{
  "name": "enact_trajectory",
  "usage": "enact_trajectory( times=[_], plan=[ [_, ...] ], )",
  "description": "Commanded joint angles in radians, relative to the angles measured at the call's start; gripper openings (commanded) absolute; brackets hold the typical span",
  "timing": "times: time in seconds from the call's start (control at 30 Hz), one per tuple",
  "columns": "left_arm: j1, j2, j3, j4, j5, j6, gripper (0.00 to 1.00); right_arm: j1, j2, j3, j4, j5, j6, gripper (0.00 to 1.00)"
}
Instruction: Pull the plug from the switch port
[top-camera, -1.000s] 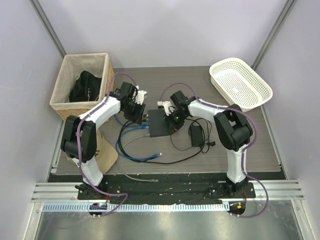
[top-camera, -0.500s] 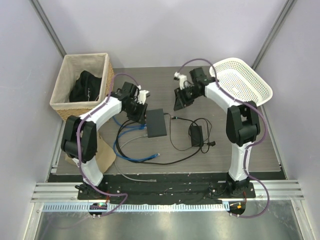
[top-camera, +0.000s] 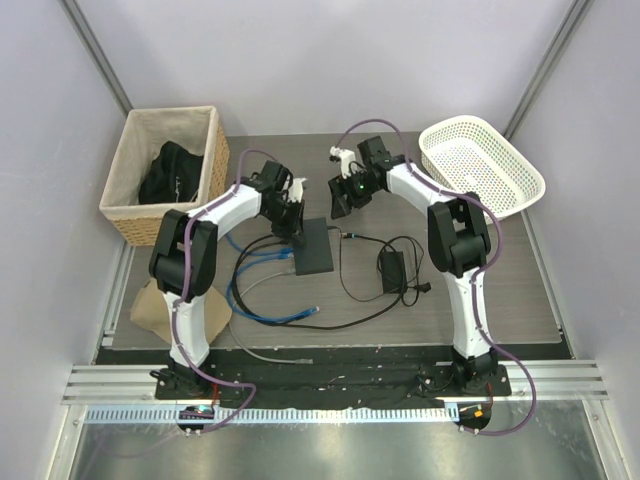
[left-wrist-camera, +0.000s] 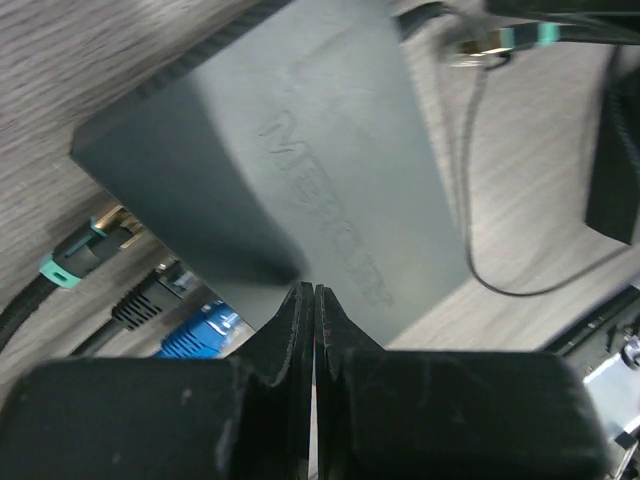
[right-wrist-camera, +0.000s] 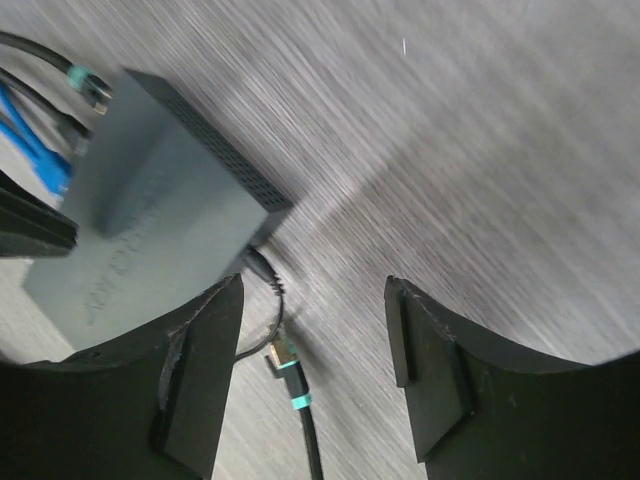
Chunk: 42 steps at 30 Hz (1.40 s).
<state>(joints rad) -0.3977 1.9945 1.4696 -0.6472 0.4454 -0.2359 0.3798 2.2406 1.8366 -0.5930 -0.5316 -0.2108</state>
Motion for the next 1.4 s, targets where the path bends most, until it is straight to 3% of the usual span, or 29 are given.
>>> enact_trajectory(
  times=[0.0,0.23,0.43,0.6,0.73,0.93,1.37],
  plan=[
    [-0.004,0.035,0.023,0.003,-0.089,-0.008,0.02,-0.007,-0.013,0.018,-0.002,-0.028,-0.018,0.62],
    [-0.004,0.085,-0.017,-0.008,-0.22,0.012,0.0,-0.005,-0.003,-0.013,-0.013,-0.087,-0.038,0.55],
    [-0.004,0.105,-0.023,-0.011,-0.232,0.024,0.0,-0.007,-0.021,0.0,-0.039,-0.074,-0.192,0.51],
    [-0.007,0.109,-0.023,-0.006,-0.229,0.024,0.0,-0.001,-0.165,-0.245,0.186,-0.062,-0.407,0.51],
    [-0.009,0.113,-0.025,-0.006,-0.225,0.038,0.0,0.014,-0.219,-0.312,0.263,-0.042,-0.622,0.5],
    [-0.009,0.142,-0.015,-0.019,-0.186,0.058,0.0,0.045,-0.268,-0.43,0.407,-0.05,-0.731,0.5],
    [-0.001,0.188,0.008,-0.026,-0.145,0.07,0.0,0.097,-0.22,-0.405,0.343,-0.058,-0.863,0.43]
  ],
)
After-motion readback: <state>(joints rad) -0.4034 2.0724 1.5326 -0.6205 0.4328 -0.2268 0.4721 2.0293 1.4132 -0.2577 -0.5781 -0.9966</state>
